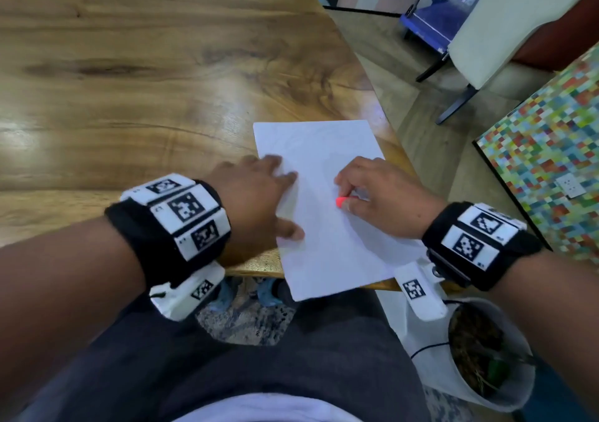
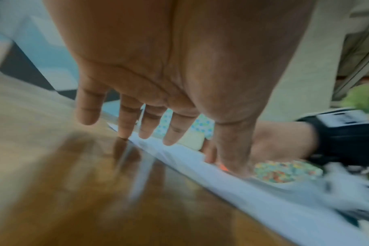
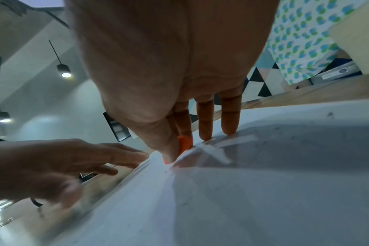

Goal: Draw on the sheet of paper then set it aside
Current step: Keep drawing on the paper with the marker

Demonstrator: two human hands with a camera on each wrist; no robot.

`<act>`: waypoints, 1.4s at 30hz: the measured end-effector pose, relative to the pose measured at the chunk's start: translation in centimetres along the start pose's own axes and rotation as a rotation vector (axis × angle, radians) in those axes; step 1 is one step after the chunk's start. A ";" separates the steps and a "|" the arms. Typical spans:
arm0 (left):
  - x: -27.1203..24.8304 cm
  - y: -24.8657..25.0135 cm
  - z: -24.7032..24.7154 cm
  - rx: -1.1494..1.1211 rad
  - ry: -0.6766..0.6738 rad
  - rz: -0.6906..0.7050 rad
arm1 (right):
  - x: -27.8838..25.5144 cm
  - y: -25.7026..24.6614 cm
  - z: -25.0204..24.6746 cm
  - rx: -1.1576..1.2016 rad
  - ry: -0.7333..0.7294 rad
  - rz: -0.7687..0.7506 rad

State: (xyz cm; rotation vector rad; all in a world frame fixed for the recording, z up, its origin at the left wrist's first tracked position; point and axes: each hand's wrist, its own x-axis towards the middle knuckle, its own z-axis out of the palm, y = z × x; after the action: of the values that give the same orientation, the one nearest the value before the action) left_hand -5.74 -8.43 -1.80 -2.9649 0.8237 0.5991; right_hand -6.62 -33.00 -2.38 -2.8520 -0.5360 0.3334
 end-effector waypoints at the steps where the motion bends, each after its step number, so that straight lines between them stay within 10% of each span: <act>1: 0.2 -0.9 -0.2 -0.013 0.021 -0.050 | -0.5 -0.1 0.0 0.001 -0.001 -0.009; 25: 1.3 -1.5 1.0 -0.010 0.028 -0.096 | 5.9 -4.5 -1.3 -0.177 -0.025 0.103; 42: 1.7 -1.4 1.0 -0.035 0.011 -0.083 | 6.2 -6.3 -0.2 -0.103 -0.065 -0.220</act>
State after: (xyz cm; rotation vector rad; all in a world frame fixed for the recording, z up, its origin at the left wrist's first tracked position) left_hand -4.06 -8.01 -3.44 -3.0185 0.6944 0.6004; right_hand -3.02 -24.97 -1.74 -2.8495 -0.8944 0.3693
